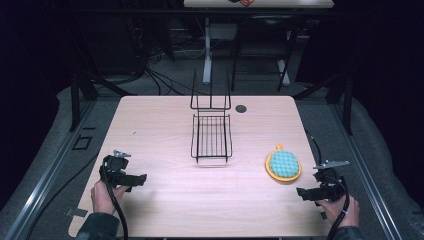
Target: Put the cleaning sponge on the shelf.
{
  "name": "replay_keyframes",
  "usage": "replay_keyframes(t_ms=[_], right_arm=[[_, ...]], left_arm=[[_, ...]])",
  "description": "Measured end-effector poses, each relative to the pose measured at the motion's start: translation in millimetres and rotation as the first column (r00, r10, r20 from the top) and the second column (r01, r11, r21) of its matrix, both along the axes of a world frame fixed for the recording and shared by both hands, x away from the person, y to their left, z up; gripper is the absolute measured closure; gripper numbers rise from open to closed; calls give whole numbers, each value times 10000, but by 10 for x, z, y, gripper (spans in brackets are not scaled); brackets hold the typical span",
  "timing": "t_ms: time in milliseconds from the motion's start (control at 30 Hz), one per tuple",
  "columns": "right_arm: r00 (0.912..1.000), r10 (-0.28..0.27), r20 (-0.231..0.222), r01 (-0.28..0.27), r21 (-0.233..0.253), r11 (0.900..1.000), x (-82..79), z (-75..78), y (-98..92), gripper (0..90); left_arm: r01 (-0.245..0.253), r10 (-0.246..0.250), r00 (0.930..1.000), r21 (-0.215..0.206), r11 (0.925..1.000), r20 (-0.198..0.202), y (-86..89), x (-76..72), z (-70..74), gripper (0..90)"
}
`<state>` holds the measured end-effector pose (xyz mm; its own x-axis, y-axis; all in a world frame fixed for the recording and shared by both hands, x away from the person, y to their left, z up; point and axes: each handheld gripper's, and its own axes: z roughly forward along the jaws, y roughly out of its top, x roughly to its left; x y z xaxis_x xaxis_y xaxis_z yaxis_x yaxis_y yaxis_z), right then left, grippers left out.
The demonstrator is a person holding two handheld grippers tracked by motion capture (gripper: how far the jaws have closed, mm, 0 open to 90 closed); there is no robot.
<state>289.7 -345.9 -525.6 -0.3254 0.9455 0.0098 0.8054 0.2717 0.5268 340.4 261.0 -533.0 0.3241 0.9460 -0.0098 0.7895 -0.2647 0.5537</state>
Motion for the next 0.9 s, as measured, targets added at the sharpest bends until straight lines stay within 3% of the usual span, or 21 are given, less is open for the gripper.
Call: replay_keyframes(t_ms=[467, 900], right_arm=[[9998, 92, 182, -88, -204, 9998, 83, 0, 24, 20], [9989, 208, 421, -213, 99, 9997, 280, -6, 100, 0]], left_arm=[[299, -299, 9995, -41, 9995, -126, -45, 29, -16, 0], [388, -391, 9991, -162, 9991, -150, -75, 65, -22, 0]])
